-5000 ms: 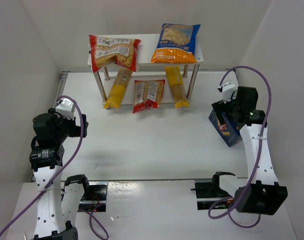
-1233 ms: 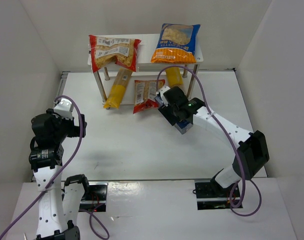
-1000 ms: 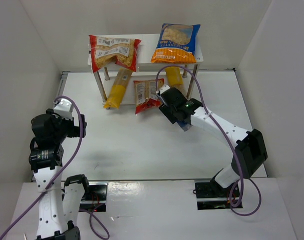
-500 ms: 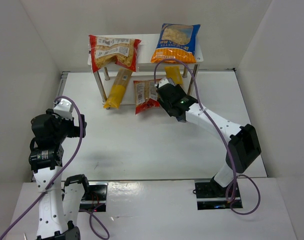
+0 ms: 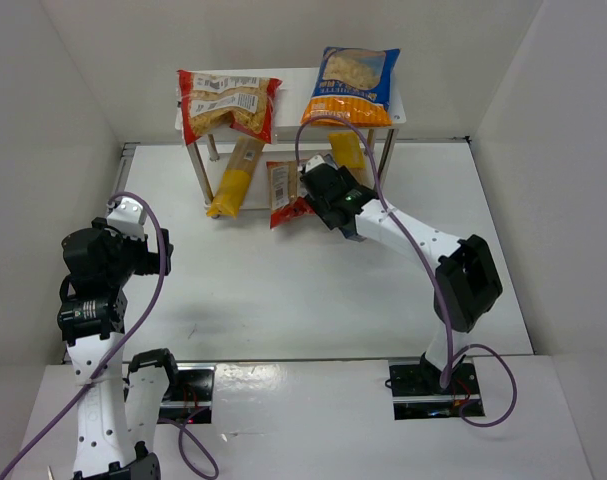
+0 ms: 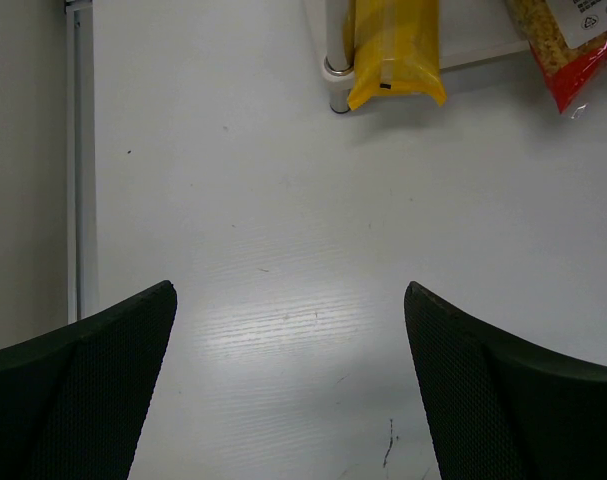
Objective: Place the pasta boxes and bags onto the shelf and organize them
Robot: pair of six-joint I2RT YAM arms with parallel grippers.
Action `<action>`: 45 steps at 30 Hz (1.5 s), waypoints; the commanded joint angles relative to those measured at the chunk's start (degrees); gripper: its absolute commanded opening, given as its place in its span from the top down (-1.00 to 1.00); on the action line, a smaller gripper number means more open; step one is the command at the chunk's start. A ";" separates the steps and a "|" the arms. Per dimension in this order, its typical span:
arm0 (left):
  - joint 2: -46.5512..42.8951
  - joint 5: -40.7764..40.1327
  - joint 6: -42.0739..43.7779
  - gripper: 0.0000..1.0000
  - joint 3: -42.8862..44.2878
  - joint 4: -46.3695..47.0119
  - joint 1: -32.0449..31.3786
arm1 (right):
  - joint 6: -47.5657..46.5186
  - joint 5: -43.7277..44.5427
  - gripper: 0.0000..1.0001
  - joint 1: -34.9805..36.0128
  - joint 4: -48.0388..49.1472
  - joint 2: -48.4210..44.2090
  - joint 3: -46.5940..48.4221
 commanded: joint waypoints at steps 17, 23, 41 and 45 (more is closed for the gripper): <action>-0.04 1.41 1.03 -1.00 -0.29 1.06 0.40 | 3.20 -9.15 1.00 2.05 2.91 2.62 10.86; -0.04 1.41 1.03 -1.00 -0.29 1.06 0.40 | 3.82 -11.53 1.00 2.57 2.91 4.38 12.53; -0.04 1.41 1.03 -1.00 -0.29 1.06 0.40 | 3.82 -10.82 1.00 4.68 2.91 7.90 17.89; -0.04 1.41 1.03 -1.00 -0.29 1.06 0.40 | 3.82 -11.35 1.00 5.21 2.91 8.51 18.42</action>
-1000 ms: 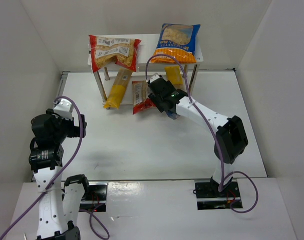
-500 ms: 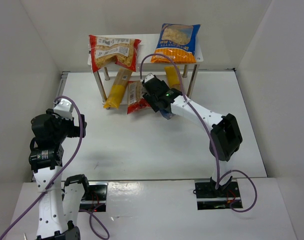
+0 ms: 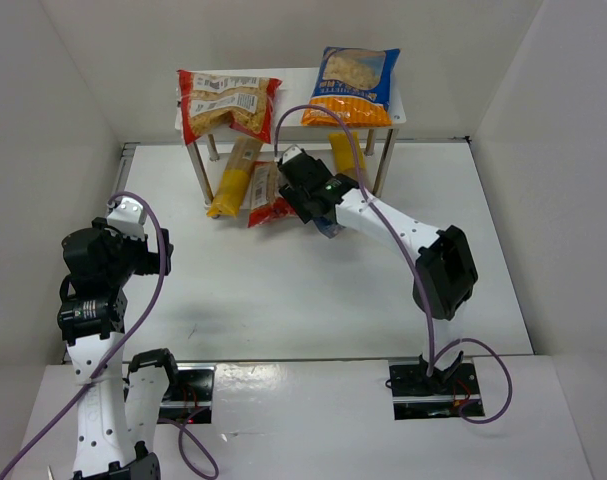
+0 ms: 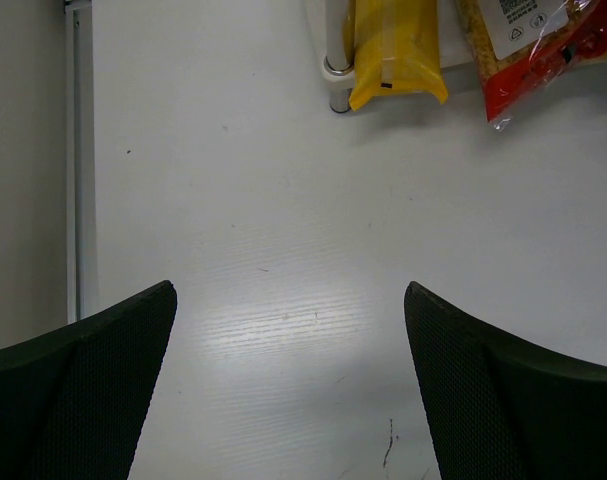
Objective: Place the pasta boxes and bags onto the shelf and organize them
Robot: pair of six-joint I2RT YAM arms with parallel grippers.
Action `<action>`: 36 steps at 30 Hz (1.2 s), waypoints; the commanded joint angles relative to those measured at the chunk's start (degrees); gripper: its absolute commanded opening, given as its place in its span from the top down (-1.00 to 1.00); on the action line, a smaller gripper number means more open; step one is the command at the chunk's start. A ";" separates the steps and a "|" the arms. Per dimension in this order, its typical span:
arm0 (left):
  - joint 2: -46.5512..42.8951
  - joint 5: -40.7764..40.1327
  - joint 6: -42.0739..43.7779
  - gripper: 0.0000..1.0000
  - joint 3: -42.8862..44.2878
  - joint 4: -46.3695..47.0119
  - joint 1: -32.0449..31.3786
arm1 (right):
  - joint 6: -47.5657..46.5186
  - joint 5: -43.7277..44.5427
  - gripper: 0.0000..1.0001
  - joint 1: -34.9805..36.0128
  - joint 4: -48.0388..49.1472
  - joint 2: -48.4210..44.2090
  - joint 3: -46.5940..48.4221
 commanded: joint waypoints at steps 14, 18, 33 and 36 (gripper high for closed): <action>-0.15 1.39 1.03 -1.00 -0.29 1.06 0.40 | -0.16 -3.33 1.00 3.55 6.26 2.25 9.59; -0.15 1.39 1.03 -1.00 -0.29 1.06 0.40 | -0.16 -1.14 1.00 4.08 6.25 -2.22 6.09; -0.15 1.39 1.03 -1.00 -0.29 1.06 0.40 | -7.80 16.62 1.00 4.61 14.34 -11.64 -8.51; -0.15 1.39 1.03 -1.00 -0.29 1.06 0.40 | -9.64 20.30 1.00 4.61 16.01 -10.15 -8.51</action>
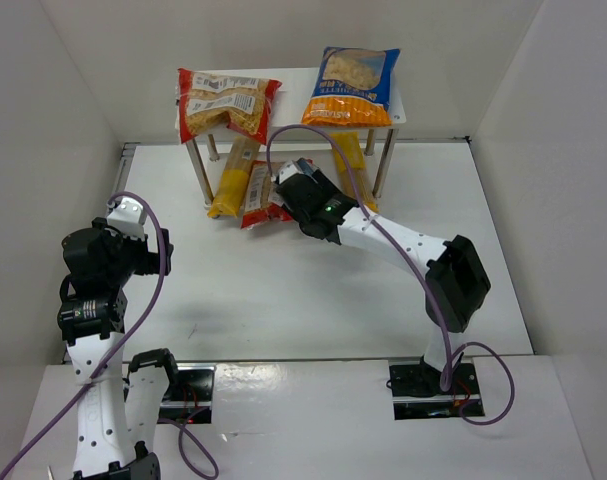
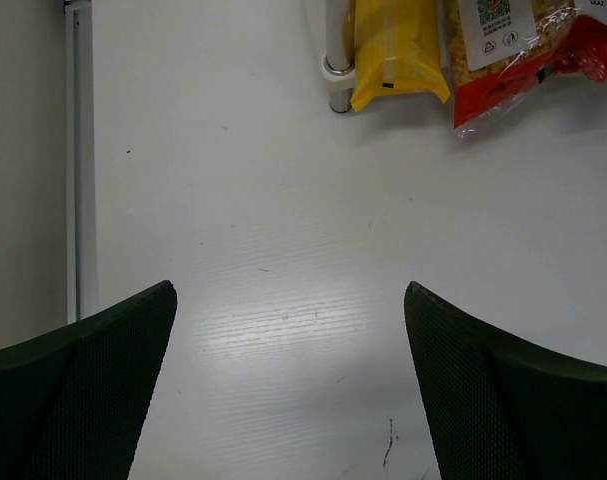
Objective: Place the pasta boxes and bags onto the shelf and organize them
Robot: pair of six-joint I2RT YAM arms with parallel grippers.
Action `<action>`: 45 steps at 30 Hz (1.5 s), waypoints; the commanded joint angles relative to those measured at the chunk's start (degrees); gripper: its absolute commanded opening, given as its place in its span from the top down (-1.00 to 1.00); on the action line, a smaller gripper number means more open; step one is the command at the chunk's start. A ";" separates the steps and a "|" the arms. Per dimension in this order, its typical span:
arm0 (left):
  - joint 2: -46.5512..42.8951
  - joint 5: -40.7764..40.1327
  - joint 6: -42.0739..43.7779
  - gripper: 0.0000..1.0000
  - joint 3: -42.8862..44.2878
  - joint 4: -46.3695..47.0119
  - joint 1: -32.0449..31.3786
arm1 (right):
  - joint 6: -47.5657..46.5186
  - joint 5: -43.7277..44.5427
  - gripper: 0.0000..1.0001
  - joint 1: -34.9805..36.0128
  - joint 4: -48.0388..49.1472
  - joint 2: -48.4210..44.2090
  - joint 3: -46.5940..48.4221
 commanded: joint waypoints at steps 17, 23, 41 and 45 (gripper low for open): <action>-0.15 1.37 1.03 -1.00 -0.29 1.06 0.40 | -13.20 17.97 1.00 0.24 20.47 5.88 3.76; -0.15 1.37 1.03 -1.00 -0.29 1.06 0.40 | -17.42 21.40 1.00 0.24 26.09 8.43 4.98; 0.38 1.37 1.03 -1.00 -0.29 1.06 0.93 | -18.21 26.77 1.00 0.77 27.16 14.94 13.60; 0.38 1.37 1.03 -1.00 -0.29 1.06 0.93 | -14.71 27.38 1.00 0.77 24.19 15.55 14.31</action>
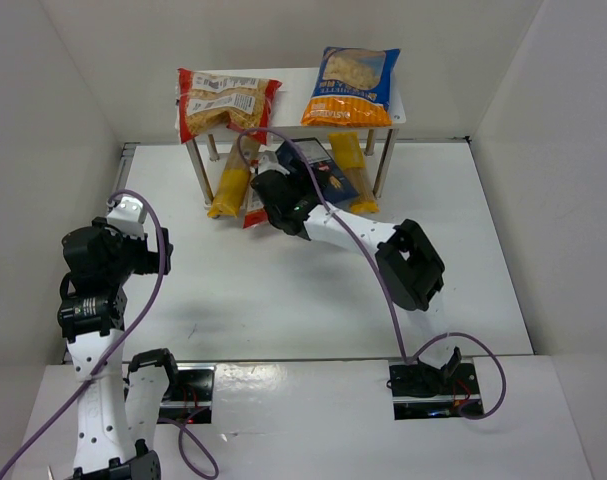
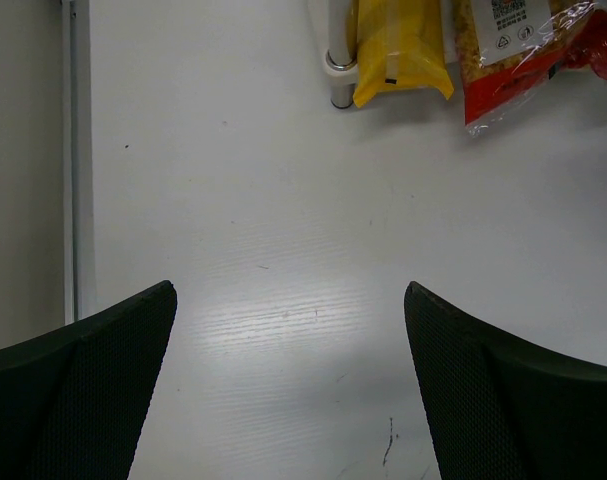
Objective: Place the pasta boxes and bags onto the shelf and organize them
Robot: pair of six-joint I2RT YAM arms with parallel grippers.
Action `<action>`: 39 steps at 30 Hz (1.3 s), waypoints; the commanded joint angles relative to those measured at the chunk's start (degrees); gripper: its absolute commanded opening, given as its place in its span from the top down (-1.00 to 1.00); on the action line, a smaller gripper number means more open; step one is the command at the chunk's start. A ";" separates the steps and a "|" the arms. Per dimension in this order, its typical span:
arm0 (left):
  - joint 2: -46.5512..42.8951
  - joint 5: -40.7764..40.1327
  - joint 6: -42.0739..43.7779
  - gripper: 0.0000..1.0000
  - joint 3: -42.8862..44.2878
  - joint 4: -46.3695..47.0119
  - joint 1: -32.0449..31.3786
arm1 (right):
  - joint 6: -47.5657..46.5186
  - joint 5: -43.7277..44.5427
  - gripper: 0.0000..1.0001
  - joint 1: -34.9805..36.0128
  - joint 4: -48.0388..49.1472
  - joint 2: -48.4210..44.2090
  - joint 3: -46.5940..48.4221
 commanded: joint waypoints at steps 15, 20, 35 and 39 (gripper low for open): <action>-0.06 1.15 1.03 -1.00 -0.29 1.06 0.45 | 18.00 15.81 1.00 0.07 -1.45 5.47 10.91; -0.06 1.15 1.03 -1.00 -0.29 1.06 0.45 | 19.94 16.44 0.94 -0.46 -2.95 7.40 13.03; -0.06 1.15 1.03 -1.00 -0.29 1.06 0.45 | 19.16 16.44 -0.31 -0.46 -3.48 7.41 16.47; -0.06 1.15 1.03 -1.00 -0.29 1.06 0.45 | 18.54 16.44 -0.73 -0.46 -3.48 7.41 16.99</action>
